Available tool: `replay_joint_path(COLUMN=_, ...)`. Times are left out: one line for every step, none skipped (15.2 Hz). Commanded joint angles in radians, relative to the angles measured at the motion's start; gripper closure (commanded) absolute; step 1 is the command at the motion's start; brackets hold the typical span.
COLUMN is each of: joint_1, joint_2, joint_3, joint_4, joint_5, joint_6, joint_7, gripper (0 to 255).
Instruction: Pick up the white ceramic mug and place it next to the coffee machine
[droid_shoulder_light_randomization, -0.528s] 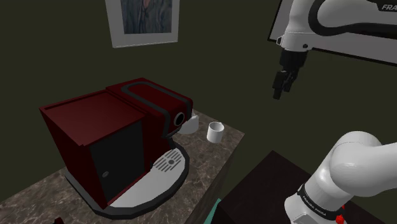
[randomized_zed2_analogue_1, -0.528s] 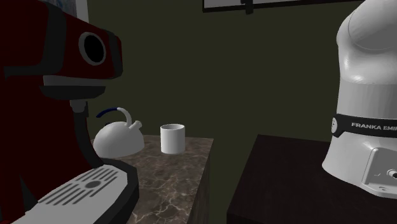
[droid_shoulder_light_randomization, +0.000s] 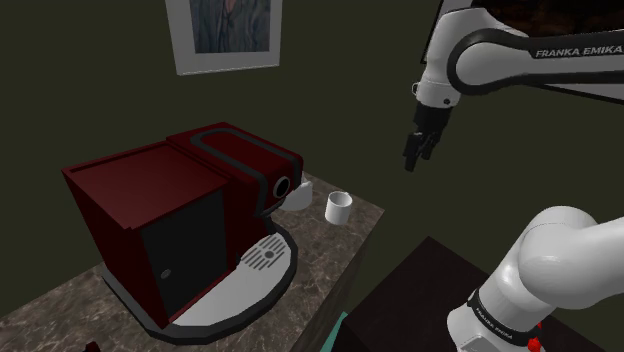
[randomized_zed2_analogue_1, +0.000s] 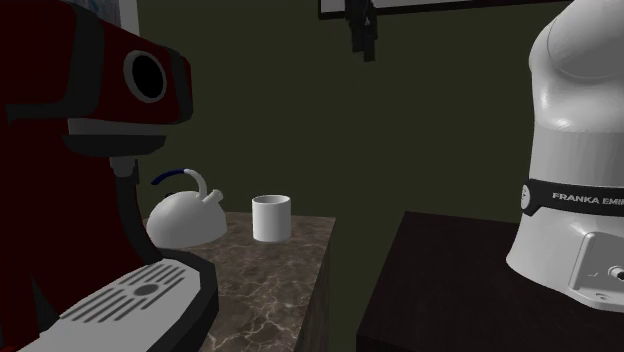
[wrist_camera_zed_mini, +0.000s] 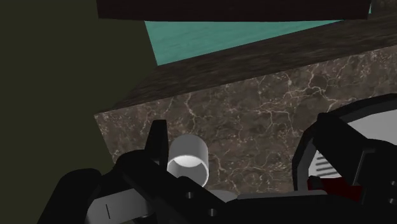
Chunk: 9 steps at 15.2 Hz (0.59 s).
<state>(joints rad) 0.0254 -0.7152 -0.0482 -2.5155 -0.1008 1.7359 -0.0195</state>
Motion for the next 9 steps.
replay_joint_path(joint_1=-0.001, joint_2=0.043, joint_3=-0.010, joint_4=-0.030, joint_5=-0.003, joint_6=0.090, joint_7=-0.003, gripper=0)
replay_joint_path(joint_1=-0.001, joint_2=0.068, joint_3=-0.015, joint_4=-0.042, joint_5=-0.004, joint_6=0.133, joint_7=-0.004, gripper=0)
replay_joint_path(joint_1=0.000, joint_2=0.095, joint_3=-0.019, joint_4=-0.052, joint_5=-0.005, joint_6=0.176, joint_7=-0.005, gripper=0)
replay_joint_path(joint_1=0.000, joint_2=0.124, joint_3=-0.023, joint_4=-0.060, joint_5=-0.006, joint_6=0.219, joint_7=-0.006, gripper=0)
replay_joint_path(joint_1=0.000, joint_2=0.155, joint_3=-0.027, joint_4=-0.067, joint_5=-0.006, joint_6=0.262, joint_7=-0.007, gripper=0)
replay_joint_path(joint_1=0.001, joint_2=0.187, joint_3=-0.031, joint_4=-0.072, joint_5=-0.006, joint_6=0.305, joint_7=-0.008, gripper=0)
replay_joint_path(joint_1=0.001, joint_2=0.220, joint_3=-0.035, joint_4=-0.075, joint_5=-0.006, joint_6=0.348, joint_7=-0.009, gripper=0)
replay_joint_path(joint_1=0.002, joint_2=0.255, joint_3=-0.039, joint_4=-0.076, joint_5=-0.006, joint_6=0.390, joint_7=-0.011, gripper=0)
replay_joint_path(joint_1=0.003, joint_2=0.291, joint_3=-0.043, joint_4=-0.076, joint_5=-0.004, joint_6=0.432, joint_7=-0.013, gripper=0)
